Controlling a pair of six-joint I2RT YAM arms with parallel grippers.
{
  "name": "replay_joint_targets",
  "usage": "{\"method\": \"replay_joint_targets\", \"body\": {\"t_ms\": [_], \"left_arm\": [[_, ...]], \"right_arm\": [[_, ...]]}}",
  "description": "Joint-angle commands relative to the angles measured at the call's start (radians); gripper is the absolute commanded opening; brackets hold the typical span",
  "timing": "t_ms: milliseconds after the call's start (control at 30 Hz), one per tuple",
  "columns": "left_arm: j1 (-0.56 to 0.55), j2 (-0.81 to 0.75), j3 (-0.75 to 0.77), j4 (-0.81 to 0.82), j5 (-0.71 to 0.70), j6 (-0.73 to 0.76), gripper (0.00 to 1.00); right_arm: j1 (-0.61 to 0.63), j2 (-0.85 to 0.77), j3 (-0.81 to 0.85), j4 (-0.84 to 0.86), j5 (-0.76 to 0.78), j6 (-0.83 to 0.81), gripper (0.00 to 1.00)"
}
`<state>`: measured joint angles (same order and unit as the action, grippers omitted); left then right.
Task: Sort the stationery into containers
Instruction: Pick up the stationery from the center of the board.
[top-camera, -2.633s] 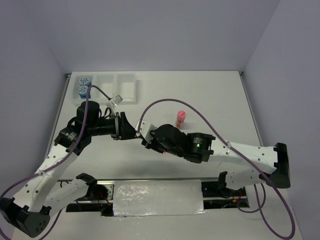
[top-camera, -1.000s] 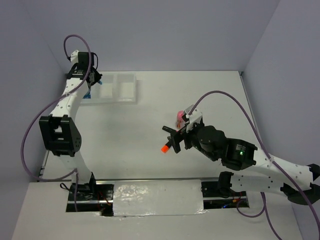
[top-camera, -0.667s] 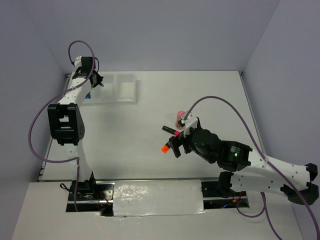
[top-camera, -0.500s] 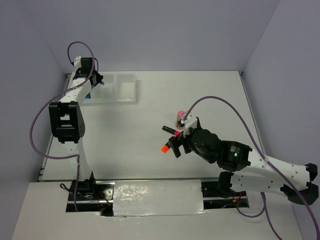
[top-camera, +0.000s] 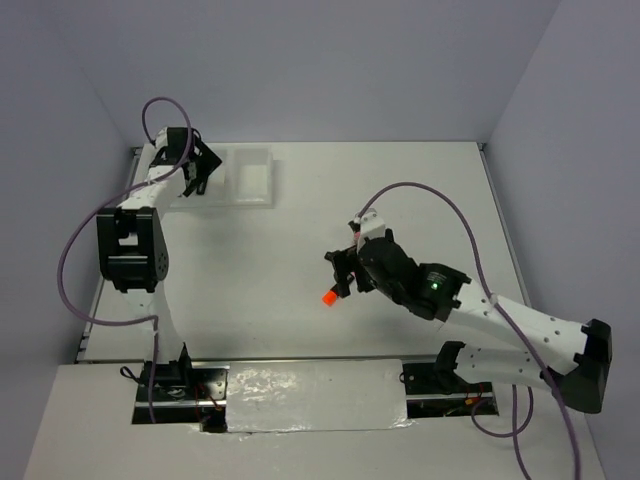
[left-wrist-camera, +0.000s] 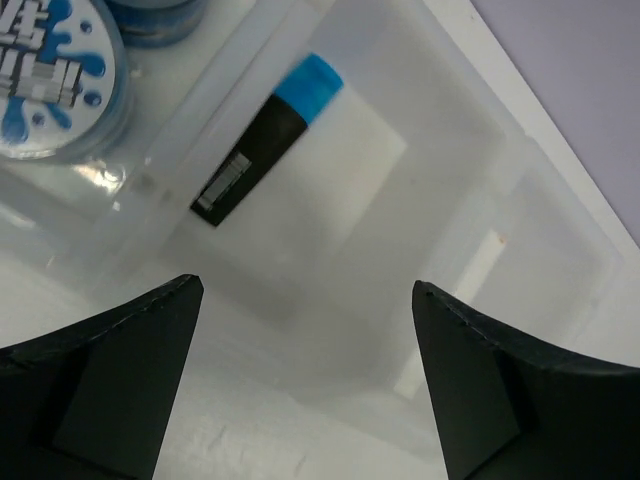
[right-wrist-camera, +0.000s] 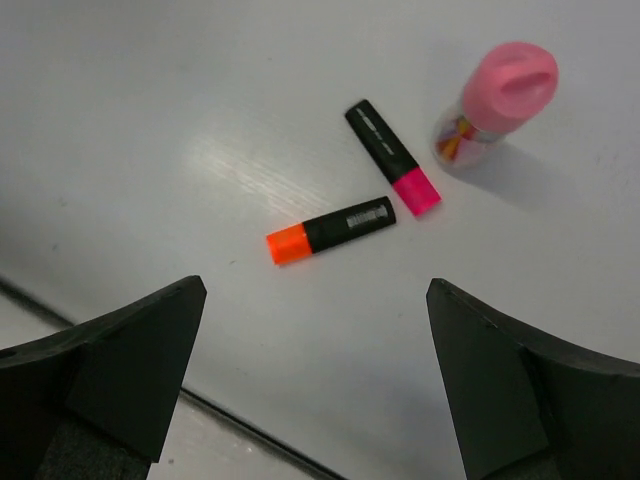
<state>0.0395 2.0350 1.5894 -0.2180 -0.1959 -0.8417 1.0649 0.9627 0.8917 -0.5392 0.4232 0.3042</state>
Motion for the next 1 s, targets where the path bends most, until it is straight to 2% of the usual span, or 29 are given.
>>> {"method": "replay_joint_targets", "body": {"t_ms": [0, 167, 333, 500, 533, 600, 667, 733, 767, 900, 933, 967], "left_arm": [[-0.032, -0.220, 0.038, -0.071, 0.007, 0.027, 0.99], [-0.091, -0.478, 0.029, -0.254, 0.071, 0.090, 0.99], [-0.122, -0.811, -0.196, -0.336, 0.216, 0.193, 0.99], [-0.138, -1.044, -0.393, -0.423, 0.195, 0.338, 0.99], [-0.138, -1.059, -0.408, -0.441, 0.161, 0.358, 0.99], [-0.138, -1.090, -0.451, -0.474, 0.168, 0.404, 0.99], [-0.138, -1.102, -0.488, -0.488, 0.165, 0.423, 0.99], [-0.138, -1.118, -0.506, -0.489, 0.159, 0.420, 0.99], [-0.138, -1.119, -0.517, -0.491, 0.164, 0.420, 0.99], [-0.138, -1.119, -0.536, -0.477, 0.179, 0.418, 0.99], [-0.138, -1.116, -0.534, -0.478, 0.184, 0.417, 0.99], [-0.138, -1.109, -0.533, -0.480, 0.187, 0.417, 0.99]], "right_arm": [[-0.115, 0.098, -0.007, 0.002, -0.081, 0.203, 1.00], [-0.121, 0.258, 0.019, -0.034, 0.041, 0.421, 1.00], [-0.121, 0.457, 0.095, -0.110, 0.123, 0.659, 1.00], [-0.120, 0.642, 0.148, -0.120, 0.151, 0.763, 0.88], [-0.120, 0.659, 0.148, -0.079, 0.141, 0.762, 0.83], [-0.120, 0.715, 0.154, -0.042, 0.115, 0.757, 0.79], [-0.121, 0.748, 0.182, -0.057, 0.123, 0.785, 0.74], [-0.120, 0.792, 0.206, -0.105, 0.131, 0.818, 0.66], [-0.115, 0.801, 0.204, -0.108, 0.127, 0.840, 0.65], [-0.097, 0.809, 0.153, -0.013, 0.077, 0.842, 0.57], [-0.092, 0.820, 0.145, -0.008, 0.065, 0.849, 0.51], [-0.076, 0.823, 0.144, -0.005, 0.062, 0.855, 0.48]]}}
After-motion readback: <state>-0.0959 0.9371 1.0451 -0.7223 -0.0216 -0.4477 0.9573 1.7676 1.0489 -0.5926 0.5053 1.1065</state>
